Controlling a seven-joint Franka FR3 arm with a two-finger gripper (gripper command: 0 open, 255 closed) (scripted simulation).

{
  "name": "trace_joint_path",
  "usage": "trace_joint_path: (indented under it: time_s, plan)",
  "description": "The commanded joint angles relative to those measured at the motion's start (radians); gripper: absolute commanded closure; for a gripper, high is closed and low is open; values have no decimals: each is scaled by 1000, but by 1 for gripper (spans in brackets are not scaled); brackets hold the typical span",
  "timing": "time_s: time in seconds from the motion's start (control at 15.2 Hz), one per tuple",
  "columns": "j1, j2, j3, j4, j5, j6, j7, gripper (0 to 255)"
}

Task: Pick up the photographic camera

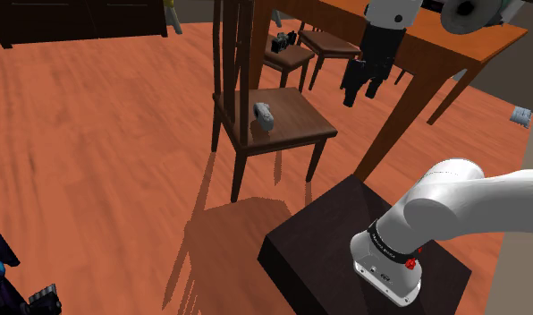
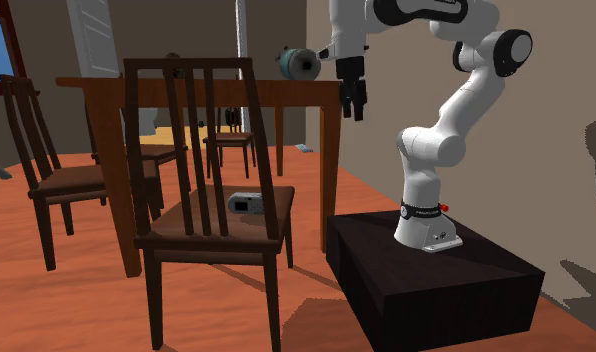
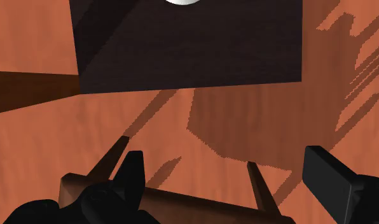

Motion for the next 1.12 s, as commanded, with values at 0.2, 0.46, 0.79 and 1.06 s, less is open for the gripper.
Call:
trace_joint_path:
  time_s: [0.2, 0.46, 0.79, 1.06]
  plan:
    - [-9, 82, 20, -9, 9, 101, 38, 0]
    - [-22, 205, 45, -1, 15, 230, 88, 0]
    - [-39, 376, 72, 41, 10, 374, 152, 0]
    - [-52, 520, 89, 100, -6, 471, 206, 0]
